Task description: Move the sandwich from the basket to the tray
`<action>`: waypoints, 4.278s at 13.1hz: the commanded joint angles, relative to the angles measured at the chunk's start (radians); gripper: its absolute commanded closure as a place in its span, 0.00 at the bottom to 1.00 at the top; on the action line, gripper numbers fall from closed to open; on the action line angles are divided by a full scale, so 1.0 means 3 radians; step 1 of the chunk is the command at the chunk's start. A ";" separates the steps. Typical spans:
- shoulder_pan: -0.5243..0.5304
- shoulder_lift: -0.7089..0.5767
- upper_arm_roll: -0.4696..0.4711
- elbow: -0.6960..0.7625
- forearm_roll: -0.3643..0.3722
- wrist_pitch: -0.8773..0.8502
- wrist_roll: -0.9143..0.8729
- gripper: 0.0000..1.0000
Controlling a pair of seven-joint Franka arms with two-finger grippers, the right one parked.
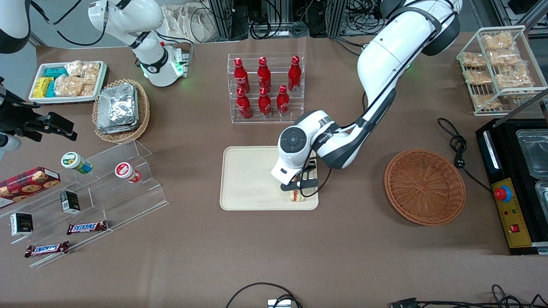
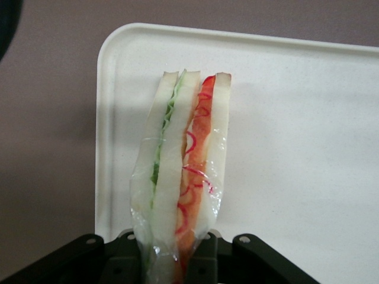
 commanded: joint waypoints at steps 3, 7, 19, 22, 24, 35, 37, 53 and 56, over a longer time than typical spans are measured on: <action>-0.0069 0.0031 0.0093 0.0020 0.0077 0.0038 -0.0060 0.82; -0.0079 0.0036 0.0128 0.0020 0.0173 0.0084 -0.0075 0.00; -0.0110 -0.0198 0.0184 -0.0117 0.0184 0.0079 -0.0055 0.00; -0.0110 -0.0403 0.0241 -0.0251 0.0159 0.0079 -0.0050 0.00; -0.0110 -0.0541 0.0246 -0.0307 0.0159 0.0074 -0.0029 0.00; 0.0207 -0.1773 0.0818 -0.0716 -0.1052 -0.0139 0.1181 0.00; 0.0405 -0.1957 0.0967 -0.0716 -0.1109 -0.0401 0.1299 0.00; 0.1312 -0.3139 0.0993 -0.1130 -0.1303 -0.1307 0.2624 0.00; 0.1312 -0.3144 0.0993 -0.1130 -0.1314 -0.1332 0.2624 0.00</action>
